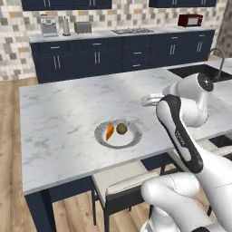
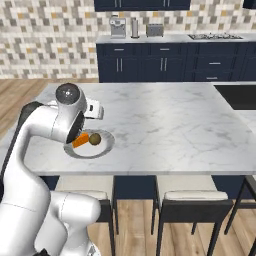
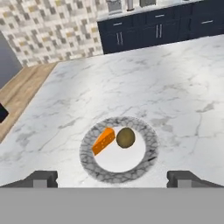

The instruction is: Take the cheese, fish, and potato from the fridge and place them on the plate on the dining counter to create an appetizer plate.

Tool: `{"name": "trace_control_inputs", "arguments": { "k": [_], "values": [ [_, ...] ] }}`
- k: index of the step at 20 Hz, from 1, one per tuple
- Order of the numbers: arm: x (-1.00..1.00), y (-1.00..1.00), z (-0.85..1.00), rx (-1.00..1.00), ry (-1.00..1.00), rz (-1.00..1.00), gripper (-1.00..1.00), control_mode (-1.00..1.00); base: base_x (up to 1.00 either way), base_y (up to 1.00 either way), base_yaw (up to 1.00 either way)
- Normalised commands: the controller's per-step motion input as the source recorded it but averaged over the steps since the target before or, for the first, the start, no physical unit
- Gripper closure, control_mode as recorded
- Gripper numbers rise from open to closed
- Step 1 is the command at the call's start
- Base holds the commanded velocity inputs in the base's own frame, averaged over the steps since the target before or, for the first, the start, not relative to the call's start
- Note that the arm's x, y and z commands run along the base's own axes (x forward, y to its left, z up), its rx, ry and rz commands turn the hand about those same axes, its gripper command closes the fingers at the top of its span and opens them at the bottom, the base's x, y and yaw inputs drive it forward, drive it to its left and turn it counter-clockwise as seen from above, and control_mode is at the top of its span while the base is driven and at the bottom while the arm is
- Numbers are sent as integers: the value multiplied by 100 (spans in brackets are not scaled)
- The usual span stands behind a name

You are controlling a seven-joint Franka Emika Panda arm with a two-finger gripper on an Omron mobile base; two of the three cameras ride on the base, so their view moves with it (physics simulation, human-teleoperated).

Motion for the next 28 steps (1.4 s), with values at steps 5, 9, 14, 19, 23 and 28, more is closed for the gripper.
{"name": "trace_control_inputs", "arguments": {
  "k": [5,9,14,19,23,28],
  "values": [
    [-99,0,42,-15,0,1,-100,-100,0,0,0],
    [-75,0,-6,-6,0,0,-100,100,-25,0,0],
    [0,0,0,0,0,0,-100,100,-100,0,26],
    [0,0,0,0,0,0,-100,100,-60,6,77],
    [0,0,0,0,0,0,-100,100,-1,27,97],
    [0,0,0,0,0,0,-100,100,0,26,99]
  ]
}}
